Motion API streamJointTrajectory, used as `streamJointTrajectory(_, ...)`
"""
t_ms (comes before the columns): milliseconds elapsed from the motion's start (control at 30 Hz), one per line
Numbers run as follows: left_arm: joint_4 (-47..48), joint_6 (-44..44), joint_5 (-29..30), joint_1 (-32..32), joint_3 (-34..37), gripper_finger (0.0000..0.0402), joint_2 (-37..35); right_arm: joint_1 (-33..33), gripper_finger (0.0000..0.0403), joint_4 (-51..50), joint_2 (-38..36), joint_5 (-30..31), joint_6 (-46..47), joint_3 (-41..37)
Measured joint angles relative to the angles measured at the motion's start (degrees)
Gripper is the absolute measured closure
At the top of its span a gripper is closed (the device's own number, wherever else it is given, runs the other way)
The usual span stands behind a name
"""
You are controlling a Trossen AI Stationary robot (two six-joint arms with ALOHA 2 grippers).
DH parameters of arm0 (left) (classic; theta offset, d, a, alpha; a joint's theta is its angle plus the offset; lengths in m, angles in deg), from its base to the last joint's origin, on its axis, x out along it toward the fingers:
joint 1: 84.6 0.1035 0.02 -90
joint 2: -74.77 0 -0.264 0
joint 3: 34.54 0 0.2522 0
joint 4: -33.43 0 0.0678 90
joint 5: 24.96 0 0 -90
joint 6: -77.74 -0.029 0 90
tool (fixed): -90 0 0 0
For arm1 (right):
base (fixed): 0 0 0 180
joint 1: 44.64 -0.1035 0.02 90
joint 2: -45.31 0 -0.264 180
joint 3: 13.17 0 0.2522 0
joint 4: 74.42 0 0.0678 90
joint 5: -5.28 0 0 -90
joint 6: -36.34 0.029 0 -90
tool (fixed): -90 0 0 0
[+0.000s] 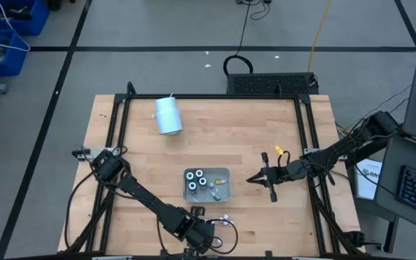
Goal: Pick & Place food coloring
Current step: Put the small black food coloring bottle into the gray bin
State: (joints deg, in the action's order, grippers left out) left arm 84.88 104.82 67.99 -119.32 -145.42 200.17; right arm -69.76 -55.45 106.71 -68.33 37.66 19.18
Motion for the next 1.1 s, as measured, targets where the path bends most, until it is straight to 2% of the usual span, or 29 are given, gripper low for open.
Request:
streamJointTrajectory(133,0.1,-0.7,-0.1,0.1,0.0,0.0272,0.0,0.0,0.0403,0.0,0.0,0.0,0.0,0.0)
streamJointTrajectory(467,1.4,-1.5,0.0,0.0,-0.1,0.0341,-0.1,0.0,0.0403,0.0,0.0,0.0,1.0,0.0)
streamJointTrajectory(700,1.7,-1.5,-2.7,0.3,-0.4,0.0346,-0.8,0.0,0.0403,0.0,0.0,0.0,1.0,0.0)
streamJointTrajectory(800,5.3,-1.9,-4.9,0.7,-5.4,0.0346,-1.0,0.0,0.0403,0.0,0.0,0.0,1.0,0.0)
streamJointTrajectory(900,10.7,-6.0,-4.0,1.0,-13.8,0.0346,-1.4,0.0,0.0403,0.0,0.0,0.0,1.0,0.0)
streamJointTrajectory(1000,16.0,-11.0,1.0,2.0,-22.5,0.0346,-1.4,0.0,0.0403,0.0,0.0,0.0,1.0,0.0)
streamJointTrajectory(1100,18.4,-16.4,7.9,4.3,-28.4,0.0347,-1.5,-0.1,0.0403,0.0,0.0,0.0,1.1,0.0)
